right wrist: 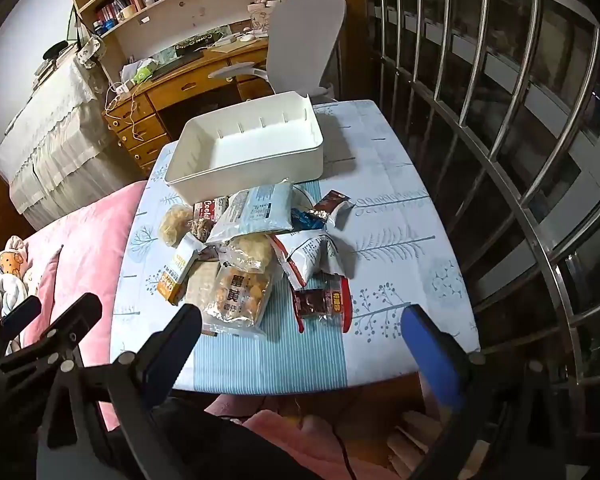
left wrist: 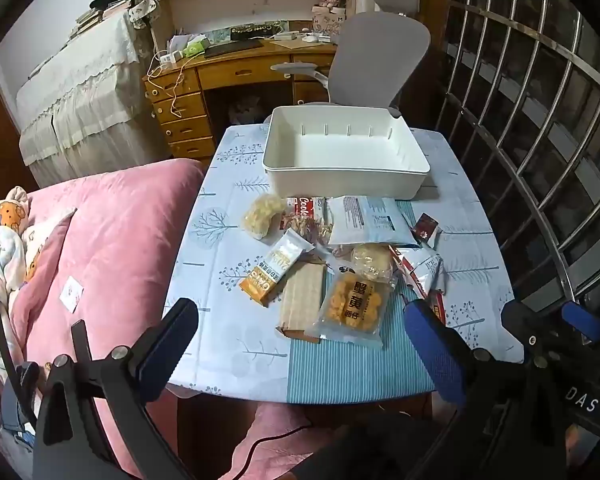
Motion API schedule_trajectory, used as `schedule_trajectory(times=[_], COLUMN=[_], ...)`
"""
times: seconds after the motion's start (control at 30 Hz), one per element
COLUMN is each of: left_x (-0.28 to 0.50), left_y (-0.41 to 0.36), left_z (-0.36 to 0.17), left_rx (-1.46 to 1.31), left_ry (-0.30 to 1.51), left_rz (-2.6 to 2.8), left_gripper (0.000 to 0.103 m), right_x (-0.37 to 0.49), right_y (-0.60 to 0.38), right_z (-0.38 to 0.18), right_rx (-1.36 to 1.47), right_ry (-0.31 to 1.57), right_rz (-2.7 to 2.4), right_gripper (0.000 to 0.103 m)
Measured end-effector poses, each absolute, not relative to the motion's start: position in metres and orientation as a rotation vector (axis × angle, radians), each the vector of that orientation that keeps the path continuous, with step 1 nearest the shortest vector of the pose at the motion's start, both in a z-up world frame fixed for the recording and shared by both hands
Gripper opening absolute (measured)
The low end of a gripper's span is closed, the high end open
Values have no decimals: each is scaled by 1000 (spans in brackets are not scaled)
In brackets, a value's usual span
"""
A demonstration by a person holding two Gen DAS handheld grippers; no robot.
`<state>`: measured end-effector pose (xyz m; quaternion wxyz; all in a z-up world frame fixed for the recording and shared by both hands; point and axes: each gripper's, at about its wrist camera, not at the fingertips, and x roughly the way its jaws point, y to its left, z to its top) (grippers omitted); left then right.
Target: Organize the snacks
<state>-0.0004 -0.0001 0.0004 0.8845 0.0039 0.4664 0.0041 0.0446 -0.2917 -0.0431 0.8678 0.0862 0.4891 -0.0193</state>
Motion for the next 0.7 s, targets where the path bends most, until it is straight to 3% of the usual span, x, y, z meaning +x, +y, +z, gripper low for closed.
schedule_trajectory(times=[0.7], left_x=[9], left_y=[4], left_z=[-7], left_rx=[-22], left_ry=[1010], left_rz=[-2], left_gripper=[102], right_x=[53], right_y=[-293], right_z=[-49], right_rx=[181], right_ry=[1040], right_rz=[-29], right_gripper=[100])
